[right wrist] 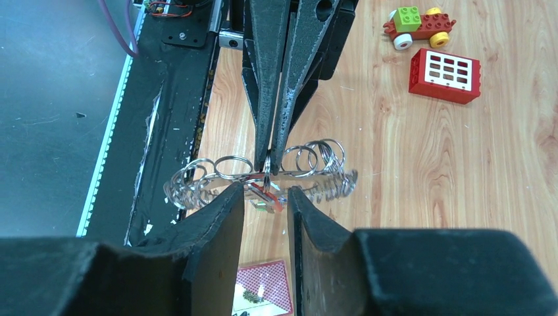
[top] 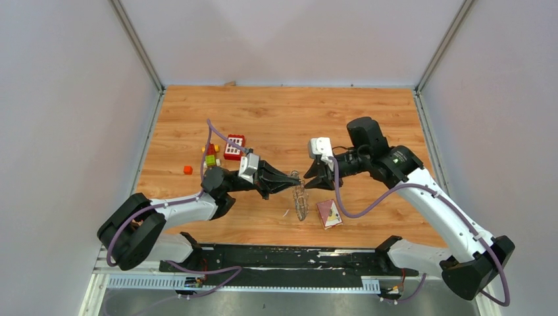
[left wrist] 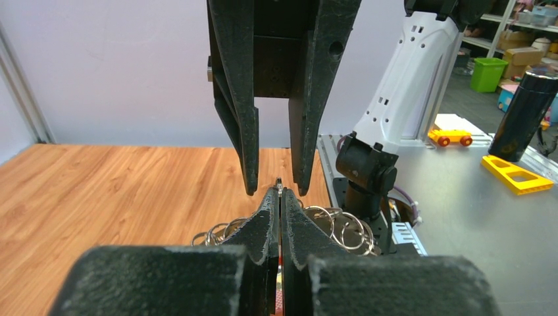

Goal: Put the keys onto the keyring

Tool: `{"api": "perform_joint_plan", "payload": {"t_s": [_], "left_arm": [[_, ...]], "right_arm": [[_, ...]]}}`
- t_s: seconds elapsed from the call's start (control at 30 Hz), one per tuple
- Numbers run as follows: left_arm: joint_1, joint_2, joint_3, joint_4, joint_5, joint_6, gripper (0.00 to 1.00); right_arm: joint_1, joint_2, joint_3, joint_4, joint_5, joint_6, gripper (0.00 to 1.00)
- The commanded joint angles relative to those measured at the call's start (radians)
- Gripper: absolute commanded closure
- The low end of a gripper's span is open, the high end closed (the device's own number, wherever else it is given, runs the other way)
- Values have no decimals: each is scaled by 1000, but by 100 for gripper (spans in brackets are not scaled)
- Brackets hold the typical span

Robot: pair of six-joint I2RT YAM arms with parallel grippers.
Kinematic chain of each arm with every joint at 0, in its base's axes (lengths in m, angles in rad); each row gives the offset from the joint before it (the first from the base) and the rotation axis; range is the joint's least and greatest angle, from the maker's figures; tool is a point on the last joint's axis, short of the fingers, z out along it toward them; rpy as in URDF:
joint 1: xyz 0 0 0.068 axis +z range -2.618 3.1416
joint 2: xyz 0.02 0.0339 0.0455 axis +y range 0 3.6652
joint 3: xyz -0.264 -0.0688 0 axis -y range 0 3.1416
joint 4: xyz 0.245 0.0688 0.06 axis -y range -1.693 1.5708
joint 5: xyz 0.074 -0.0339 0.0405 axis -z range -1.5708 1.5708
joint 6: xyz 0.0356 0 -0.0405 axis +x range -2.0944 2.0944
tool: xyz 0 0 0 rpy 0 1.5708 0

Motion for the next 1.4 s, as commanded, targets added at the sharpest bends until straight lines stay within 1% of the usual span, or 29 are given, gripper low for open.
{"api": "perform_joint_plan", "payload": {"t_s": [0.0, 0.53, 0.77, 0.87, 1.0, 1.13, 1.2, 1.27, 1.33, 1.37], "left_arm": [[-2, -12, 20, 55, -17, 4, 100], [-2, -6, 20, 55, -17, 0, 100], [-2, -6, 18, 62, -22, -2, 100], [-2, -10, 14, 64, -25, -2, 100], [-2, -12, 11, 60, -27, 6, 100], [-2, -22, 11, 10, -20, 66, 99], [-2, -36, 18, -41, -17, 112, 86], [-2, -48, 47, -135, -2, 172, 71], [-2, -49, 109, -291, 36, 232, 59], [-2, -44, 145, -370, 47, 260, 49]], "right_arm": [[-5, 12, 32, 26, -40, 1, 70], [-1, 25, -9, 78, -67, 35, 82], [-1, 23, -32, 97, -75, 38, 92], [-1, 21, -36, 100, -66, 37, 100], [-1, 16, -5, 60, -27, 9, 100], [6, 20, 68, -27, 49, -33, 100], [28, 33, 111, -97, 112, -62, 100], [70, 51, 165, -175, 189, -83, 100], [103, 71, 202, -232, 255, -96, 100], [120, 85, 223, -262, 303, -103, 100]]}}
